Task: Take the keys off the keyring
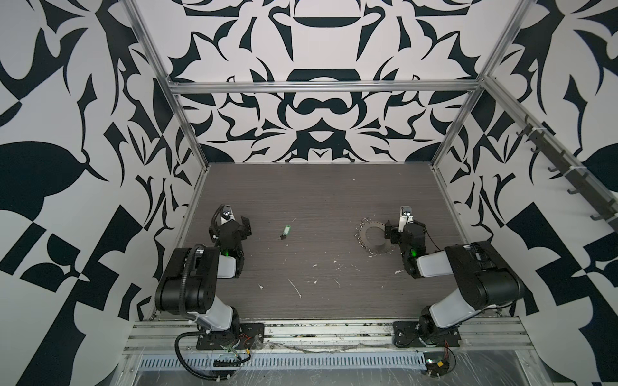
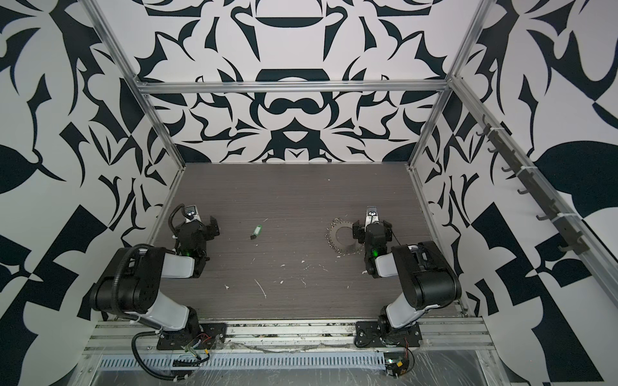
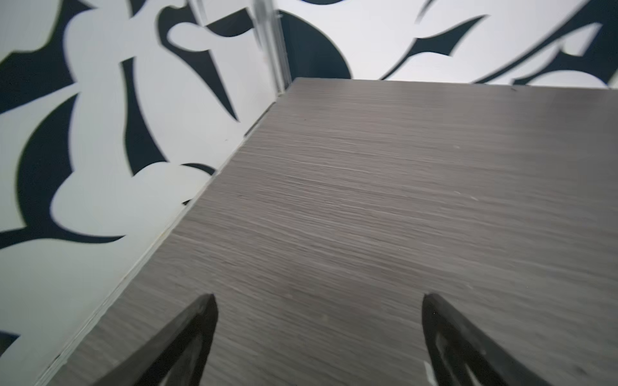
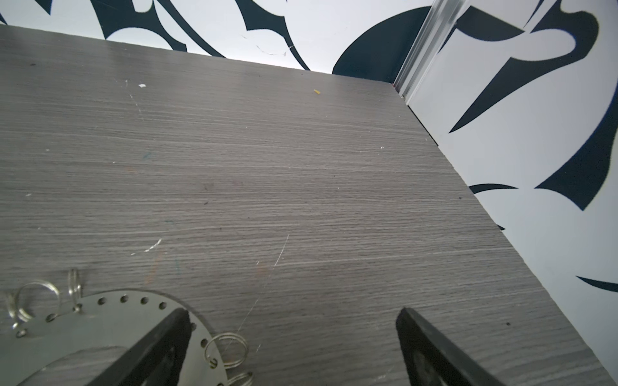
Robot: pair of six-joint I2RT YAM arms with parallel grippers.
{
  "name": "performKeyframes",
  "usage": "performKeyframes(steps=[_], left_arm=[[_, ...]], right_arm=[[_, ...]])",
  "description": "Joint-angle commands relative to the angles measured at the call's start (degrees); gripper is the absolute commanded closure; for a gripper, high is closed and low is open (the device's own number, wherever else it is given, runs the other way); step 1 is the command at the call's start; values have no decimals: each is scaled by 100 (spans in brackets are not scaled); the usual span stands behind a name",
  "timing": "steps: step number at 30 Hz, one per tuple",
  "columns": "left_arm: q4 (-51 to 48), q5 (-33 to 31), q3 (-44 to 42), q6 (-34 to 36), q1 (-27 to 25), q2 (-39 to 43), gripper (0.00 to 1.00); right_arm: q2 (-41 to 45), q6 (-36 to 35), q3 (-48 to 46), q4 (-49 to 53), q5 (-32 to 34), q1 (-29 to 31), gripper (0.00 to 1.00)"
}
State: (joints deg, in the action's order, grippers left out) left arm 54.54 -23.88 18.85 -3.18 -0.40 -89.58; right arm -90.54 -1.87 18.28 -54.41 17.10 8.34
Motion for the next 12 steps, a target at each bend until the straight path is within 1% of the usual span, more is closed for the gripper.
performKeyframes(steps=[1, 2, 3, 5, 6, 7, 8, 10, 12], left_arm=[[-16, 224, 184, -370, 75, -19, 1], [653, 176, 32, -229, 75, -191, 1], [572, 199, 7, -273, 76, -82, 1], [-209, 221, 217, -427, 74, 104, 1], [-46, 232, 177, -397, 75, 43, 1], [257, 203, 115, -349, 75, -56, 1], [447, 173, 82, -268, 76, -111, 1], [112, 219, 141, -363, 76, 10, 1], [157, 202, 117, -359, 70, -2, 1]], right_arm=[[107, 55, 98, -100, -14, 0, 0], [106, 54, 95, -105, -3, 1, 0], [100, 64, 96, -109, -5, -5, 0], [81, 103, 84, -154, -89, -21, 0], [81, 49, 115, -88, -423, -72, 0], [84, 71, 187, 47, -542, -161, 0], [119, 143, 227, 197, -822, -255, 0], [127, 123, 189, 145, -814, -268, 0], [126, 120, 154, 87, -779, -267, 0]])
